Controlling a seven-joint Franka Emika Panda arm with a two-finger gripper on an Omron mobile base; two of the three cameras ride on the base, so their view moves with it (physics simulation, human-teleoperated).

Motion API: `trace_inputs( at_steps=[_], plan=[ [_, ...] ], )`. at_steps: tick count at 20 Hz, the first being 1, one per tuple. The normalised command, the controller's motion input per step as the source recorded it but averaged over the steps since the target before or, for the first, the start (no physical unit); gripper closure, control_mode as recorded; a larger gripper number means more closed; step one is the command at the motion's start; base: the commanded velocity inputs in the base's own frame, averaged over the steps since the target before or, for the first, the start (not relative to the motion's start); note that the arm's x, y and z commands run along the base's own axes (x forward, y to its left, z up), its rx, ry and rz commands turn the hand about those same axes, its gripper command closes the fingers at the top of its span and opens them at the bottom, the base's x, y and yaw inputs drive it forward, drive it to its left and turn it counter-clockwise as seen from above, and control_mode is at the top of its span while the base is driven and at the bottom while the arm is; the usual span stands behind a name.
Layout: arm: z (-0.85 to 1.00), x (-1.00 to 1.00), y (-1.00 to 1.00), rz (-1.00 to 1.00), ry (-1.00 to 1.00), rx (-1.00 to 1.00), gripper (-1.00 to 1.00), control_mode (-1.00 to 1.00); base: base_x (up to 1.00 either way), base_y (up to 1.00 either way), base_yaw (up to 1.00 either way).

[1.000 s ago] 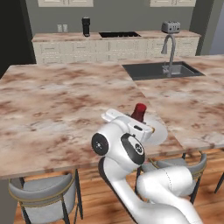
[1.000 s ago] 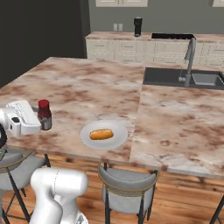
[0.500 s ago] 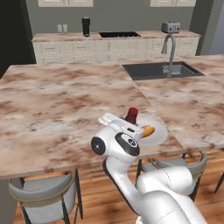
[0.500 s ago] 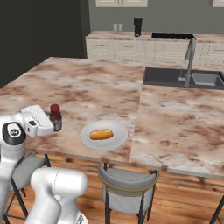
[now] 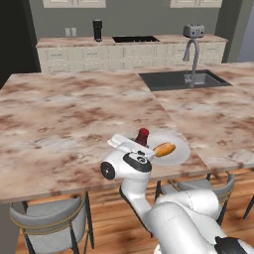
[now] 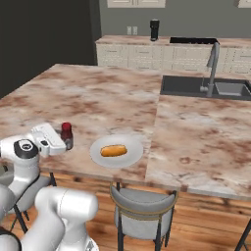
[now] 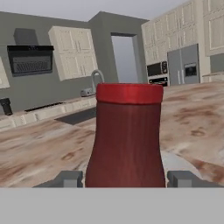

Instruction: Move the hot dog bun to the plate on the dining table and place the condiment next to that plate. Then navigate to the fridge and take the sausage and place it on the plate as well.

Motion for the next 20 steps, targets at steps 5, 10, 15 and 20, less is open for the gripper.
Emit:
trace_inputs(
  at_steps=[5, 10, 15, 20],
  plan=[
    [-0.39, 0.26, 0.10, 0.00, -0.09, 0.00, 1.00, -1.00, 0.00, 0.00, 0.00],
    [-0.29, 0.25, 0.02, 0.00, -0.13, 0.00, 1.00, -1.00, 0.00, 0.00, 0.00],
    [-0.26, 0.21, 0.00, 0.00, -0.08, 0.00, 1.00, -1.00, 0.00, 0.00, 0.00],
    [-0.19, 0.12, 0.00, 0.00, 0.00, 0.00, 1.00, -1.00, 0.00, 0.00, 0.00]
  ],
)
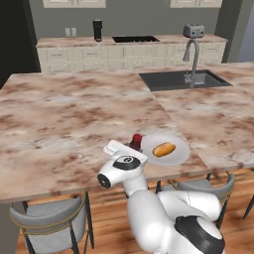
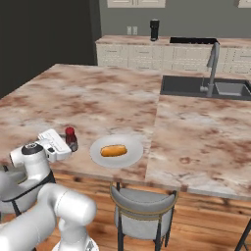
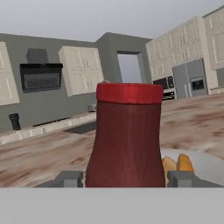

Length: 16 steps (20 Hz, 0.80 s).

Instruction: Move the hot dog bun to the plate on the dining table and place the condiment next to that plate. Then navigate to the fridge and take the sausage and place it on the plate as well.

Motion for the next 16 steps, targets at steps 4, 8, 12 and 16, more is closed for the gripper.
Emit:
trace_inputs(
  at_steps=[4, 8, 12, 16],
  plan=[
    [-0.20, 0.01, 0.00, 0.00, 0.00, 0.00, 1.00, -1.00, 0.00, 0.00, 0.00],
    [-0.21, 0.01, 0.05, 0.00, 0.05, 0.00, 1.00, -1.00, 0.00, 0.00, 0.00],
    [-0.20, 0.06, 0.02, 0.00, 0.02, 0.00, 1.00, -1.00, 0.00, 0.00, 0.00],
    [-0.21, 0.16, 0.00, 0.00, -0.01, 0.00, 1.00, -1.00, 0.00, 0.00, 0.00]
  ],
)
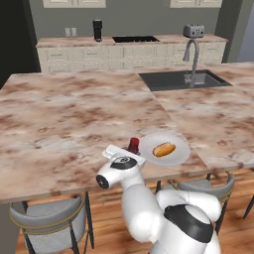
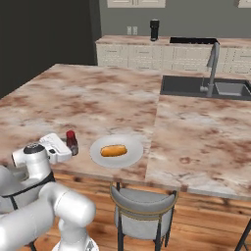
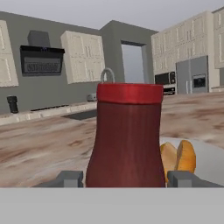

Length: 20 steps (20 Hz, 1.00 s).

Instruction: Move the hot dog bun to the plate on the dining table and place the condiment next to that plate. Then navigate to the fridge and take the sausage and place it on the plate as well.

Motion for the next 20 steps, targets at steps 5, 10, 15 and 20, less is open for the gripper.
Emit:
trace_inputs(
  at_steps=[5, 10, 15, 20],
  plan=[
    [-0.23, 0.16, 0.00, 0.00, -0.05, 0.00, 1.00, -1.00, 0.00, 0.00, 0.00],
    [-0.26, 0.11, 0.00, 0.00, -0.08, 0.00, 1.00, -1.00, 0.00, 0.00, 0.00],
    [-0.27, 0.02, 0.00, 0.00, -0.11, 0.00, -1.00, -1.00, 0.00, 0.00, 0.00],
    [-0.17, 0.00, -0.06, 0.00, -0.23, 0.08, -1.00, -1.00, 0.00, 0.00, 0.00]
  ],
)
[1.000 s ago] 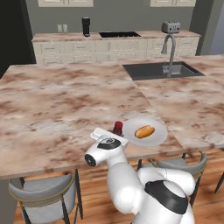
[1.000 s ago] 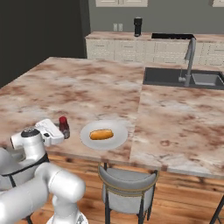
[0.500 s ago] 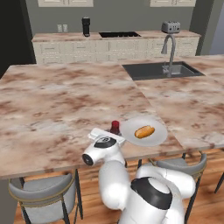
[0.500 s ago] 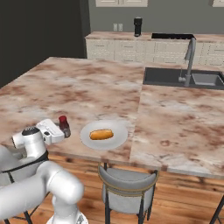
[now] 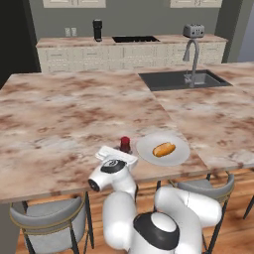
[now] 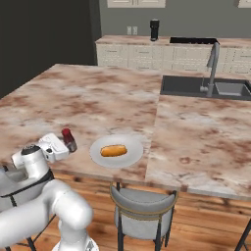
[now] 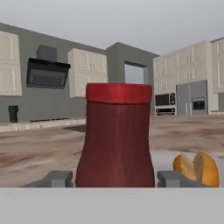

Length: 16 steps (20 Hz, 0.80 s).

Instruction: Move the hot dog bun to the plate on the dining table and place the condiment next to that plate. Then navigate to the fridge and take the sausage and place it on the plate as well.

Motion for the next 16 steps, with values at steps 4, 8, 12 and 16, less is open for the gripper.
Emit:
trace_inputs(
  at_steps=[4, 8, 12, 16],
  plan=[
    [0.00, 0.00, -0.09, 0.00, -0.14, 0.08, -1.00, -1.00, 0.00, 0.00, 0.00],
    [0.00, 0.00, -0.09, 0.00, -0.07, 0.07, -1.00, -1.00, 0.00, 0.00, 0.00],
    [0.00, -0.03, -0.05, 0.00, -0.08, 0.05, -1.00, -1.00, 0.00, 0.00, 0.00],
    [0.28, -0.44, 0.00, -0.01, -0.17, 0.00, -1.00, -1.00, 0.00, 0.00, 0.00]
  ],
)
